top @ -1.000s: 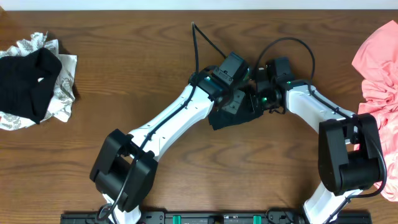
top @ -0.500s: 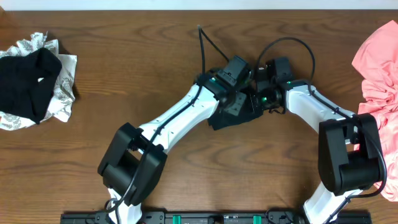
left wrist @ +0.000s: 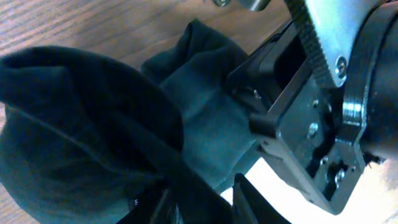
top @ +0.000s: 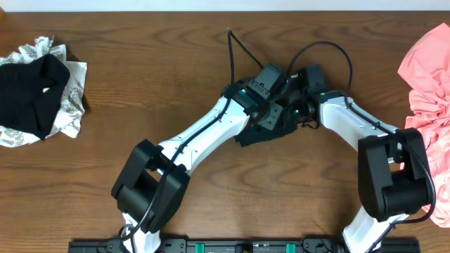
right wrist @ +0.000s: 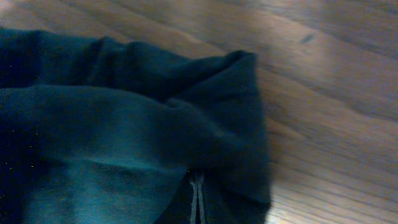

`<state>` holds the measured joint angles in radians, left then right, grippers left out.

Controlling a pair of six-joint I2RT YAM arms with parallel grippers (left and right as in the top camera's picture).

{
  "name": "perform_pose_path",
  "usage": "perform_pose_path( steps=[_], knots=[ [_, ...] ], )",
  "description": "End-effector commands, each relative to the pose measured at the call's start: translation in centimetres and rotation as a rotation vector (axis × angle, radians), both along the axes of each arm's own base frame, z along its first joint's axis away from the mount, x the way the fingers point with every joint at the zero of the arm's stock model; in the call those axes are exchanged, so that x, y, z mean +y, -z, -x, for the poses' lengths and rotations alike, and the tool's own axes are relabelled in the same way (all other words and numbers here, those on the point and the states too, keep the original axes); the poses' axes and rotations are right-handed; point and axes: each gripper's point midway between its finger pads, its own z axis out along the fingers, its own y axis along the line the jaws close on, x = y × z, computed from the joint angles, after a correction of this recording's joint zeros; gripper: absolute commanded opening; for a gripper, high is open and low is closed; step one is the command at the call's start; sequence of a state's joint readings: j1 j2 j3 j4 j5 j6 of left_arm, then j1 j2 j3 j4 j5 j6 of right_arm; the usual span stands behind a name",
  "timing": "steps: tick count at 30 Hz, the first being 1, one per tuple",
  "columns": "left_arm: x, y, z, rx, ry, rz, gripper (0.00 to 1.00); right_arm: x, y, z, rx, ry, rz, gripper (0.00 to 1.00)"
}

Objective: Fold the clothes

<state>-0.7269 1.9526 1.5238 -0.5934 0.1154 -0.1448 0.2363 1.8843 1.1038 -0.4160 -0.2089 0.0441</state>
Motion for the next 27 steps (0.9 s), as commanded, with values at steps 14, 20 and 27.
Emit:
perform_pose_path(
  steps=[14,20,27],
  knots=[
    [-0.9,-2.7,-2.7,-0.127,0.01,0.039,0.32,-2.2,0.2,-0.4,0.004,0.068,0.02,0.02],
    [3.2,-3.8,-4.7,-0.204,-0.128,-0.097,0.32,-3.7,0.3,-0.5,0.019,0.104,0.015,0.02],
    [5.5,-2.8,-5.7,-0.207,-0.251,-0.153,0.43,-3.3,0.3,-0.4,0.016,0.081,0.02,0.04]
  ],
)
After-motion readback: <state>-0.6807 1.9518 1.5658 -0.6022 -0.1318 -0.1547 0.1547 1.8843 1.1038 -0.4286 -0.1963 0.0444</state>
